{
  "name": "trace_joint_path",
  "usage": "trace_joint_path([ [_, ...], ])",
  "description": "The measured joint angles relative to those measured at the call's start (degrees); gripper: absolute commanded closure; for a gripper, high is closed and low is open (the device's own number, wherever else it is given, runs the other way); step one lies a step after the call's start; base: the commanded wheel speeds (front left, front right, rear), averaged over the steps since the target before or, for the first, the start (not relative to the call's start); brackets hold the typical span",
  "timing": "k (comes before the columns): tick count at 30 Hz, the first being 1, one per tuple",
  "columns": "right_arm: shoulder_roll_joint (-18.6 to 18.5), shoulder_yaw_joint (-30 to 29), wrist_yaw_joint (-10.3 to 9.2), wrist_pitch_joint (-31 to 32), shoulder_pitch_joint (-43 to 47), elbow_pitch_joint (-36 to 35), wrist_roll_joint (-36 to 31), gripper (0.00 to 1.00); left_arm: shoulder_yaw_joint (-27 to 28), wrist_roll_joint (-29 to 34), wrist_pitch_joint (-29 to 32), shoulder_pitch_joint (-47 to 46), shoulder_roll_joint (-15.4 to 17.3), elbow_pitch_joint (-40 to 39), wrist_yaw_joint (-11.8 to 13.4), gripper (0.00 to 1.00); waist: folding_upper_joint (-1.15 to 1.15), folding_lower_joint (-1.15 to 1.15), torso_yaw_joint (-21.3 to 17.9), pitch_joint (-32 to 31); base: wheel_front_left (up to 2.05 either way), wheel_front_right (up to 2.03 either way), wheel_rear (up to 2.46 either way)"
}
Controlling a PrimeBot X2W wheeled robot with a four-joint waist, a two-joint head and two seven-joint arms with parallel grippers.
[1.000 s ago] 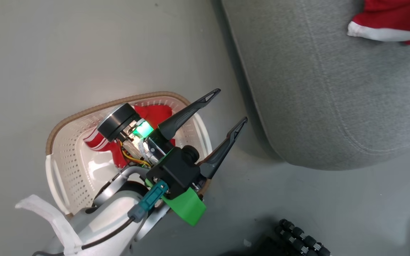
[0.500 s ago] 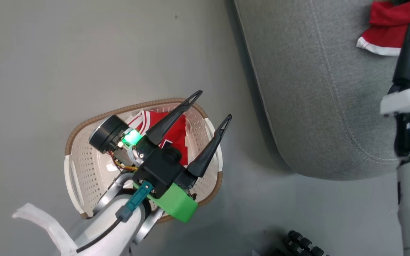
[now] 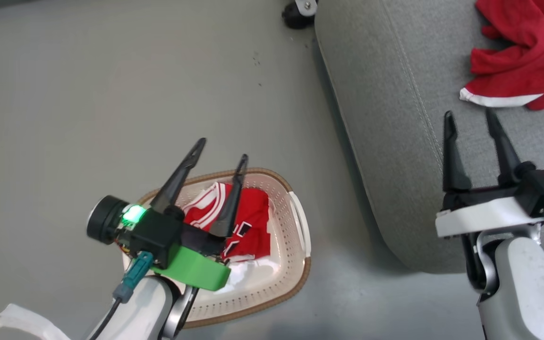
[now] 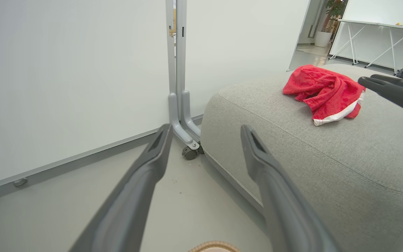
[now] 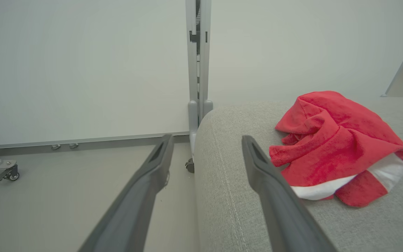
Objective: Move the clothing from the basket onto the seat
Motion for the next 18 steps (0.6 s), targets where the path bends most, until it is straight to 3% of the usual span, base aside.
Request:
trace_joint_path([
  [10,0.46,3.57,0.0,3.61,5.84,-5.97,-1.04,0.0,8.57,-2.09,-1.03,5.66,-0.69,1.96,3.44,0.0,0.0,0.0,5.68,-6.01,0.0,0.0,0.0],
  [18,0.81,4.12,0.0,7.06,9.99,-8.9,-1.46,0.0,17.25,-2.71,-1.13,11.87,-2.03,1.85,3.63,0.0,0.0,0.0,9.95,-10.4,0.0,0.0,0.0],
])
